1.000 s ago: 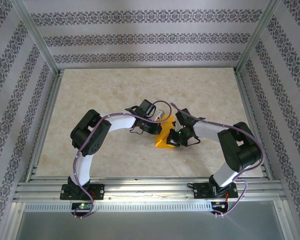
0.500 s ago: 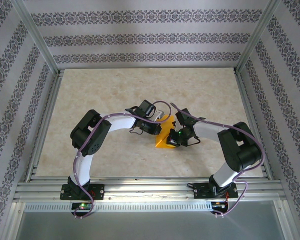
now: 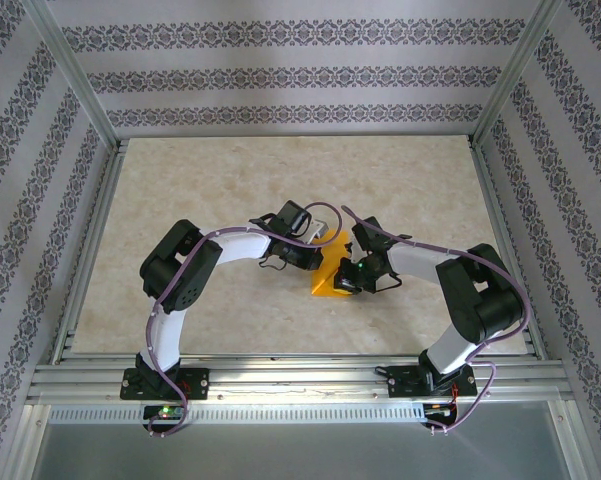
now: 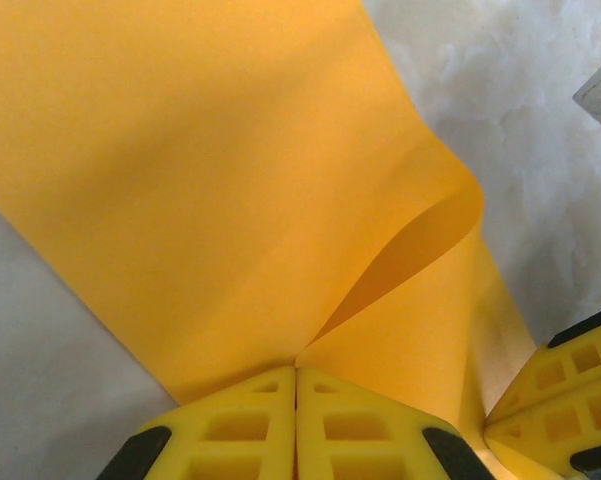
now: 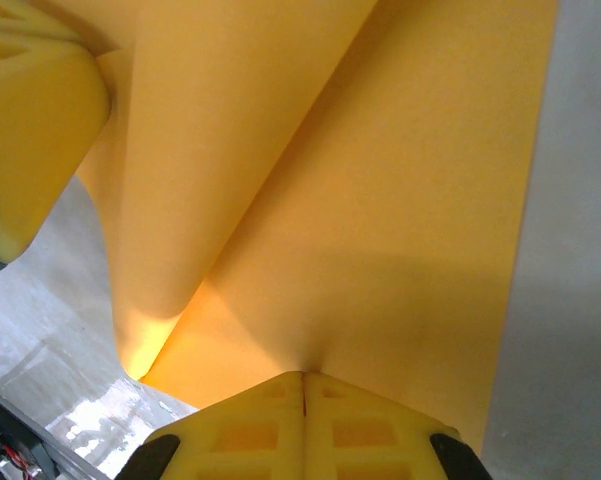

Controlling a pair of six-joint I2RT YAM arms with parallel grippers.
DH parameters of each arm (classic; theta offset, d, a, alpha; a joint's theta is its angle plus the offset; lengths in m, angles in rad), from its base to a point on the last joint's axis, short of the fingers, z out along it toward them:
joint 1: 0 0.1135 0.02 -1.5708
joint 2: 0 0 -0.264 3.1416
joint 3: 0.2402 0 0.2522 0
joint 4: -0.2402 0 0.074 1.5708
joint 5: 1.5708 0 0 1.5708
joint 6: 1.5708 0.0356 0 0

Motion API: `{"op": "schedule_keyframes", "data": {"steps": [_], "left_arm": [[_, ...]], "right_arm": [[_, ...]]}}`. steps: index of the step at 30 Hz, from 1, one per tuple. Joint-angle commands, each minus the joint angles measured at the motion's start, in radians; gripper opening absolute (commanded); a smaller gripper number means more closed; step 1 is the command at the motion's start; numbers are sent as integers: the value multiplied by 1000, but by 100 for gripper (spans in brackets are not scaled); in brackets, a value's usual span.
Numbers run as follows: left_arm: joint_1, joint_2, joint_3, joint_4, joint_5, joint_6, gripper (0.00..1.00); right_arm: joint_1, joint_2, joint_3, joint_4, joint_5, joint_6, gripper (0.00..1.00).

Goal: Fold a paper plane with a square sheet of paper (pick it up from the middle)
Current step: Fold the triangle a second time at the center of the table.

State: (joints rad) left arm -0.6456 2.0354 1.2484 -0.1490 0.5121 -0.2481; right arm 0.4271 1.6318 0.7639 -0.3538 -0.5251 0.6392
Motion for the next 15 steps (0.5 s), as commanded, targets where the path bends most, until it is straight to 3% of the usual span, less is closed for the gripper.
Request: {"op": "schedule_keyframes", "data": {"steps": [1,15], "left_arm": [[19,-40,-33,25,-21,-25,7],[21,-47,-43,46,-26,-39,7]], "right_arm": [[-7,25,-7,-82,20,-29,2],[-7,25,-8,-82,25,-26,2]]}}
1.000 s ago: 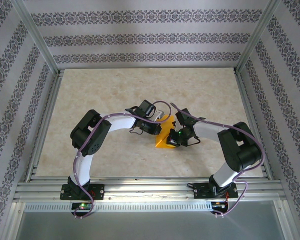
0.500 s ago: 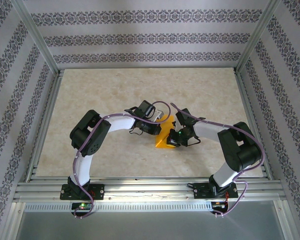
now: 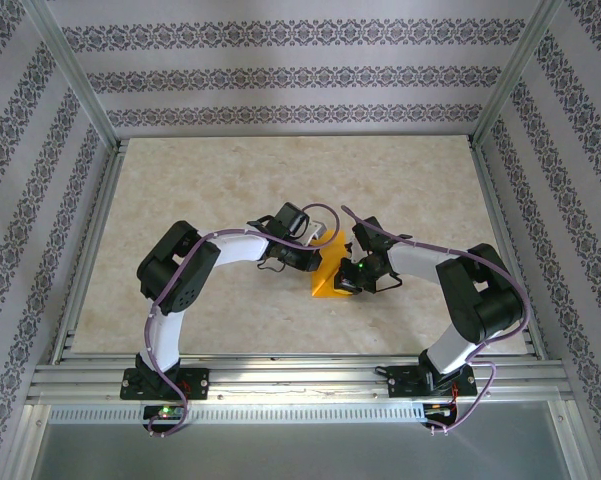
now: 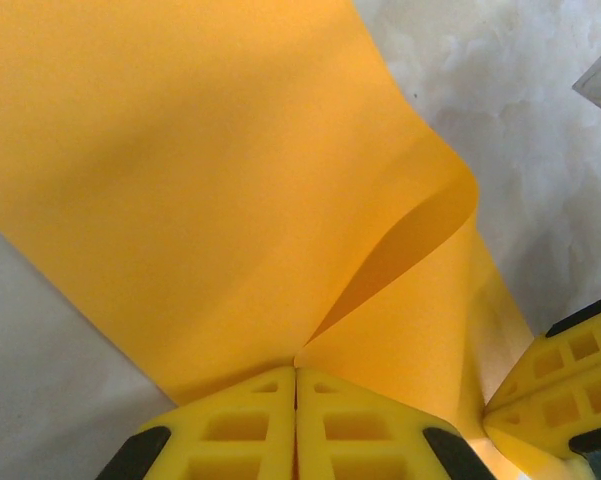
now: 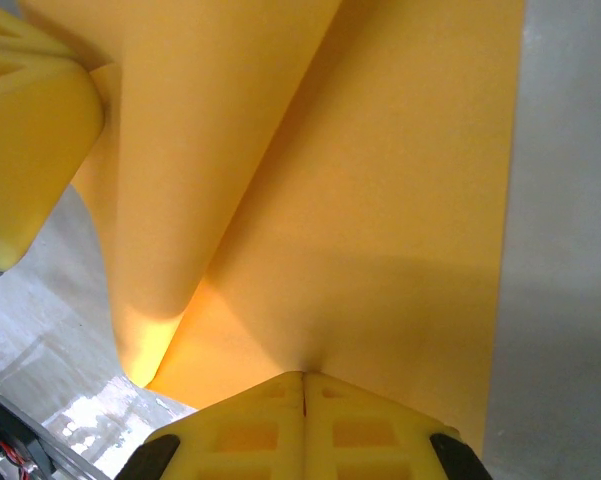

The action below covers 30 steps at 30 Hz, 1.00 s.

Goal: Fold a paper plane with a square sheet of paper (pick it up from the middle)
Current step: Fold the triangle a second time at the center of the table.

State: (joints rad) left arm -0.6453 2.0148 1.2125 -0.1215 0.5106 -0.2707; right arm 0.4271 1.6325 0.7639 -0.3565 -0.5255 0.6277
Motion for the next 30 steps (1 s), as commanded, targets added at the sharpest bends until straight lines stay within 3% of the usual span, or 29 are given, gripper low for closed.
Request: {"op": "schedule_keyframes", "data": {"steps": [1,8,19,23,30], "left_arm": [[19,-29,-8,19,-26,-16,7],[21,-16,-13,13,-19,-20,7],[20,-9,-40,28,-10,-33,6],[21,-6,-39,28,-7,-33,5],[21,-2,-37,28,0,-37,5]], "right_arm": [[-7,25,-9,-79,24,-13,2],[-9,-21,-16,-32,13,22,4],[-35,-135,-98,305,-90,242,2],[-30,-98,-120,451,-114,340,1],[-8,-51,-99,485,-85,368,0]]}}
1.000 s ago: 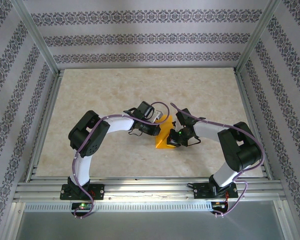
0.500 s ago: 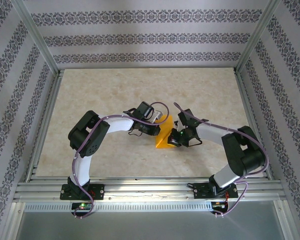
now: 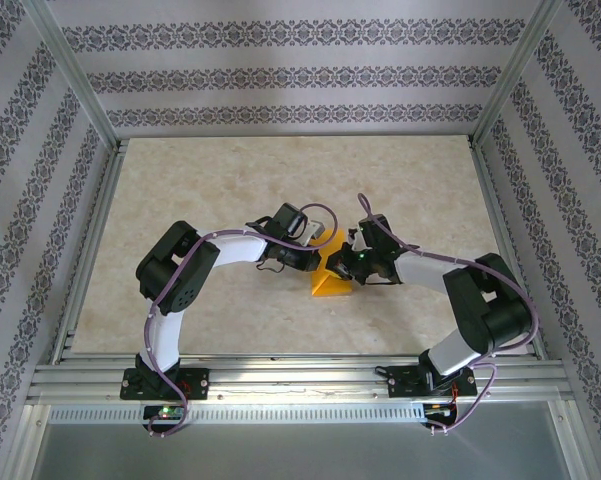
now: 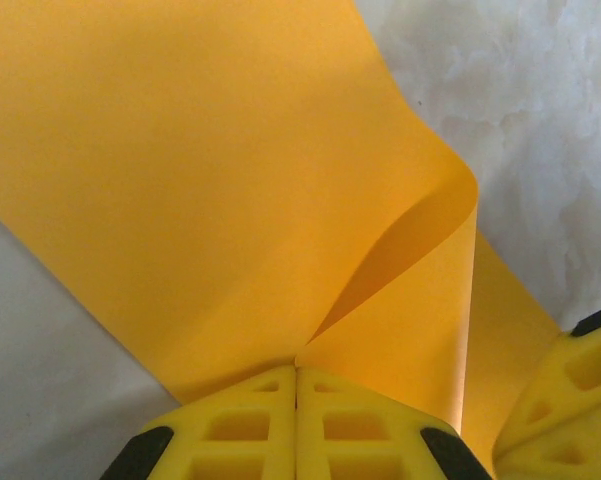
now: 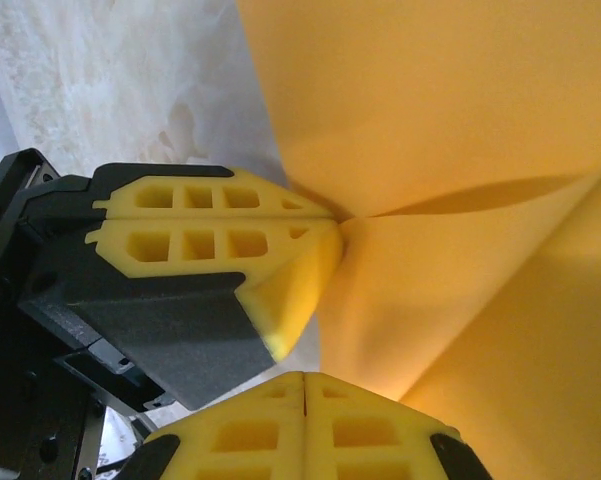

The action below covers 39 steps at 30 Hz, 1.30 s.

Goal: Fold a paper plane with a square sheet of paper (pick it up from the middle)
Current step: Fold the triangle a second time at the center of the table.

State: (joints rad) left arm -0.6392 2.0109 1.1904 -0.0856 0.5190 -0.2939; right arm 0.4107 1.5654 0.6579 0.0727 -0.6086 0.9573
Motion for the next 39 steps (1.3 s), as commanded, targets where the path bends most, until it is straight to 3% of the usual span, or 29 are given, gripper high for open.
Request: {"op": "schedule_keyframes", "data": {"steps": [1,25,34,39], "left_arm": [[15,3,-15,-7,-7,-16,6],[15,15,-21,-14,-3,-13,6],[15,12,-17,-23,-4,-11,6],[15,13,-17,-22,-4,-11,6]], "right_arm": [[8,25,11,54,-5,37,0],[-19,119,-78,82,19,11,0],[-42,26,11,31,-11,7,1],[-54,59,55,-27,22,-22,0]]}}
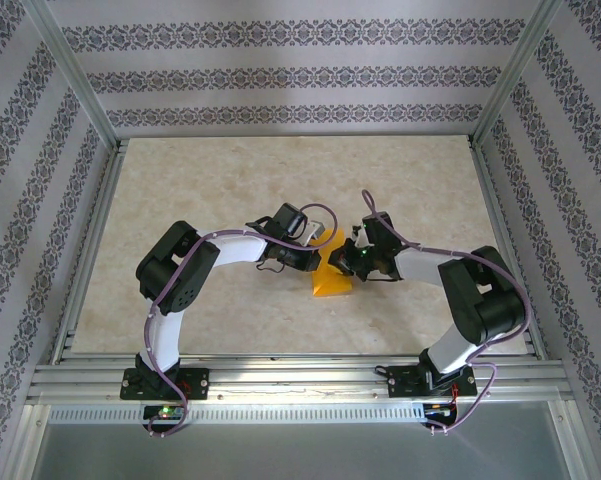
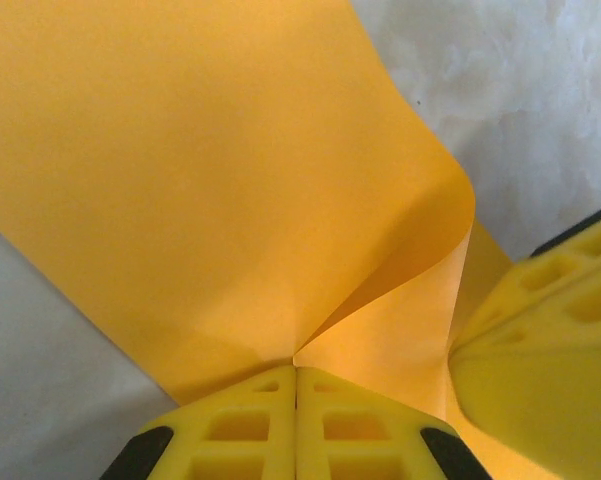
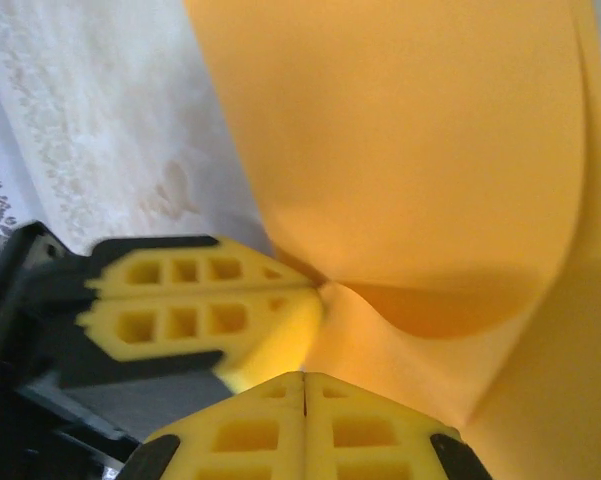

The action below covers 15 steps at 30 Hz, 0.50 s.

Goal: Fold a paper plane with a square sheet of paper (pick it up from the middle)
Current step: Fold the triangle a second time at the center of the table.

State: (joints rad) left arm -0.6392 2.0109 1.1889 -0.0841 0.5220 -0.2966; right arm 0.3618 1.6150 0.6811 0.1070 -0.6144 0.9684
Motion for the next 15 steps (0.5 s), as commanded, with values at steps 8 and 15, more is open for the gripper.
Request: {"op": "schedule_keyframes", "data": {"steps": [8,15], "left_arm": [[15,17,-15,-28,-5,-3,5],[15,21,-13,-32,-5,-1,5]], "right_arm": [[-18,92,-20,-57,99,-53,0],[-16,61,-25,-86,91,-38,1]]}}
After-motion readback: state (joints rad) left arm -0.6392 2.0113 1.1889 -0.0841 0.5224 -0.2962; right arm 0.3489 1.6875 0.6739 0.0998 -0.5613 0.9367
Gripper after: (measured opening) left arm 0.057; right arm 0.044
